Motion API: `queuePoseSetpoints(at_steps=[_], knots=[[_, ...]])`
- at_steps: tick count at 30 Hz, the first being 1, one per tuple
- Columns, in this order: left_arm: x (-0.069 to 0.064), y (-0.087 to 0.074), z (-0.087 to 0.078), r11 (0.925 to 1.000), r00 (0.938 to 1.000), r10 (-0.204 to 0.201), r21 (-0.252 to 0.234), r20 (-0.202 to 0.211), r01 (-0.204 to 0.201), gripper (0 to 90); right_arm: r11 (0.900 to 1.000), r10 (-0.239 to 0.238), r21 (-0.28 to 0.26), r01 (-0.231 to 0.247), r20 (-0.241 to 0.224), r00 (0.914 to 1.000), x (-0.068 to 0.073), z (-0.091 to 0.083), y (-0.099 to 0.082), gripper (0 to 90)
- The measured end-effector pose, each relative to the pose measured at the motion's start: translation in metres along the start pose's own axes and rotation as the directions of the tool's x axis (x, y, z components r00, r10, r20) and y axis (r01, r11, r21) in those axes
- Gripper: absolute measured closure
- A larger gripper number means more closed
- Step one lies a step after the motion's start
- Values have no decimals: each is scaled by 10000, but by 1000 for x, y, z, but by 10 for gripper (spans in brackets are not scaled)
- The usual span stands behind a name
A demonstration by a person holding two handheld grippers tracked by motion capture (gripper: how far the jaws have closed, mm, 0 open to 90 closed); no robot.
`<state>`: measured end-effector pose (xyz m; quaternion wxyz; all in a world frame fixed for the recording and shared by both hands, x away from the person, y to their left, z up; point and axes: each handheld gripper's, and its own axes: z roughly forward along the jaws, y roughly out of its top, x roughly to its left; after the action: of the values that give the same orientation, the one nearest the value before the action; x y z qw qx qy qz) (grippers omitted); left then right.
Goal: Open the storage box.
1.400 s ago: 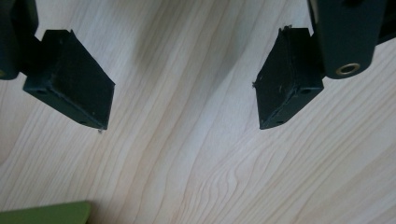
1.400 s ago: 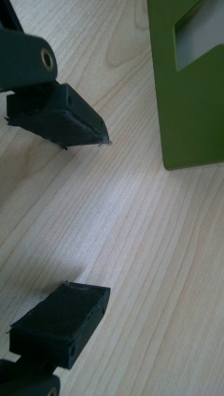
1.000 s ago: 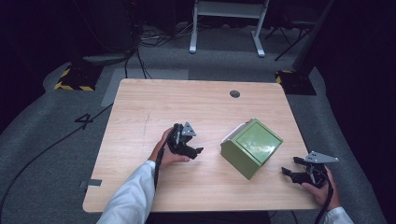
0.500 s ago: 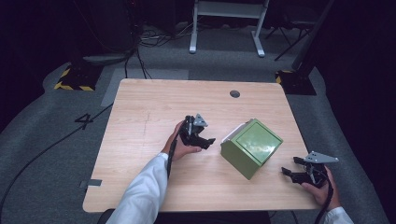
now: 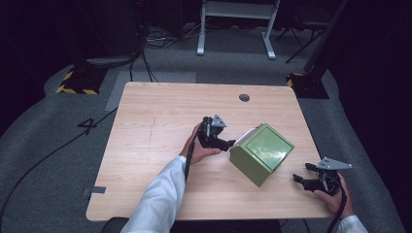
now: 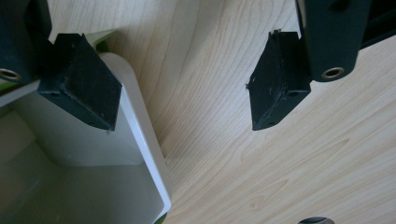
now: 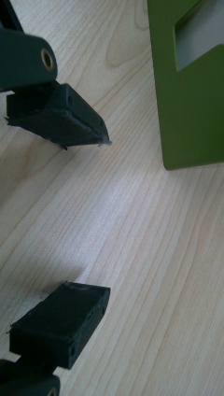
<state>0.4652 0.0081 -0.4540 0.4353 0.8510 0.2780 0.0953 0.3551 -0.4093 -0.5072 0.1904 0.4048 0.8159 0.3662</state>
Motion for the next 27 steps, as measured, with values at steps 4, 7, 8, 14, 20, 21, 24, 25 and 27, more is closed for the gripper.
queuePoseSetpoints(at_steps=[4,7,8,14,20,21,24,25,27], knots=[[-2,6,3,9999,9999,-42,-137,142,44,253,10000,-7,-4,7,0,10000,0,0,0,217],[-3,7,7,9999,9997,91,44,220,-92,249,10000,-5,-2,5,-1,10000,0,0,0,217],[-4,7,12,9999,9996,26,134,275,-30,249,10000,-4,-4,4,-1,10000,0,0,0,217],[-1,7,23,9993,9986,-201,321,494,185,265,10000,-1,-2,1,-1,10000,0,0,0,217],[5,3,30,9980,9915,-564,352,1172,526,302,10000,-10,-7,10,-10,10000,0,0,0,220],[5,3,30,9980,9915,-564,352,1172,526,324,10000,-10,-7,10,-10,10000,0,0,0,220],[6,2,32,9985,9884,-485,335,1440,441,398,10000,-34,-14,34,4,10000,0,0,0,220],[6,1,32,9984,9880,-490,350,1465,443,398,10000,-34,-14,34,4,10000,0,0,0,220],[6,1,32,9989,9869,-327,387,1582,269,443,10000,-25,-5,25,-2,10000,0,0,0,220]])
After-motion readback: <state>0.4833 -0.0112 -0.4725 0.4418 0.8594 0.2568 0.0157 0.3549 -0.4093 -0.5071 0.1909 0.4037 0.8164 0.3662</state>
